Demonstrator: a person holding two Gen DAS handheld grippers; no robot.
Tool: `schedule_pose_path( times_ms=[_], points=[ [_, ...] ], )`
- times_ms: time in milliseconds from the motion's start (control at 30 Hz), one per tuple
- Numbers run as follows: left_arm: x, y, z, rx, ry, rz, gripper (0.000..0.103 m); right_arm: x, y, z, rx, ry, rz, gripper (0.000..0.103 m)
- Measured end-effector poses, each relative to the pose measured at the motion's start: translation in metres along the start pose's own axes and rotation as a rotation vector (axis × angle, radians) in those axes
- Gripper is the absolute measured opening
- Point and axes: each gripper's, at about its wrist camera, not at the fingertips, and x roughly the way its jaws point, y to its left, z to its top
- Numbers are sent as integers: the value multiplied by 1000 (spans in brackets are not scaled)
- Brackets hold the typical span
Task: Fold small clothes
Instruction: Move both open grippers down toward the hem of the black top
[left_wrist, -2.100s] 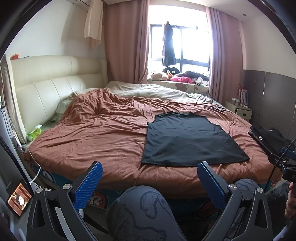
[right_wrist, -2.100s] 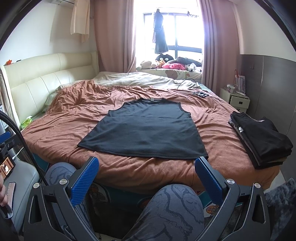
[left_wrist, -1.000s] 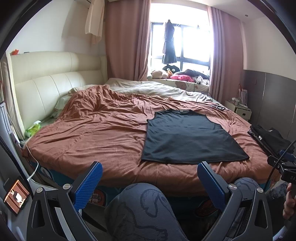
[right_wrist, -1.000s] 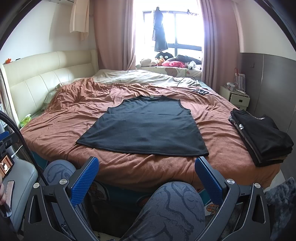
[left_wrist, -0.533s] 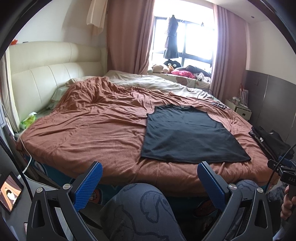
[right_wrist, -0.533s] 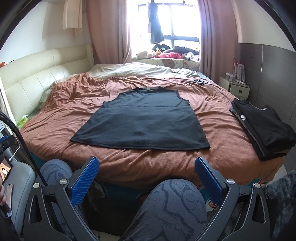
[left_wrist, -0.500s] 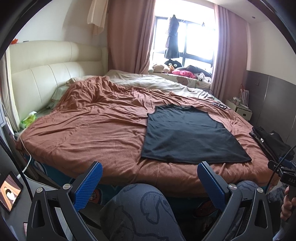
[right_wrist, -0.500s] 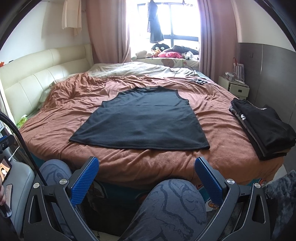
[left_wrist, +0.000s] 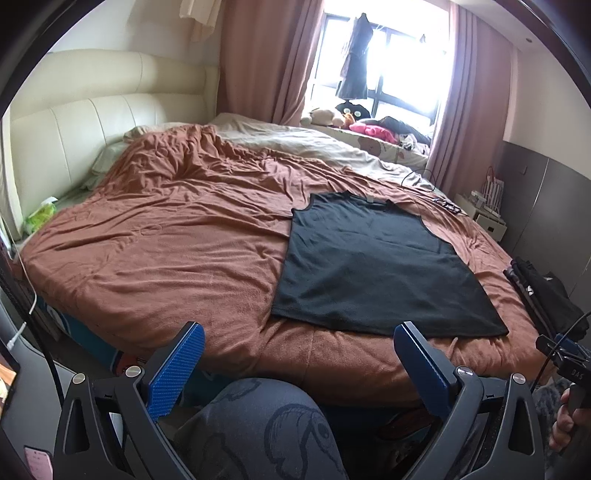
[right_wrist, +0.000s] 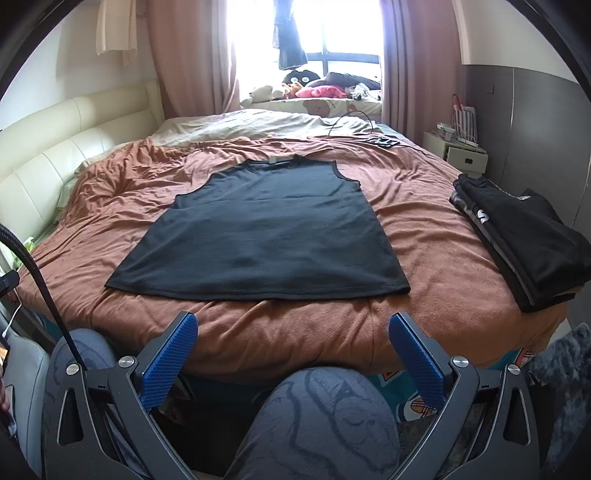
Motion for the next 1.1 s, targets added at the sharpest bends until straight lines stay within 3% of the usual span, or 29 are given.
schedule_pose_path(
  times_ms=[167,467,733,800,867,1000,1067,1100],
  points=[
    [25,-2,8,27,54,-18,103,14,-4,10,4,11,-17,103],
    [67,-1,18,80,135,37,103,50,-16,26,29,52,-55,103],
    [108,13,28,34,202,25,102,78,-37,41,75,106,-74,103],
    [120,16,30,32,221,22,97,85,-43,44,83,113,-82,103],
    [134,18,30,35,253,23,86,91,-48,46,92,120,-90,103],
    [157,23,27,24,306,13,76,107,-65,47,137,137,-82,103],
    [168,24,25,18,331,5,65,112,-70,46,147,145,-83,103],
    [172,25,24,16,343,-1,63,116,-73,46,152,150,-80,100]
  ],
)
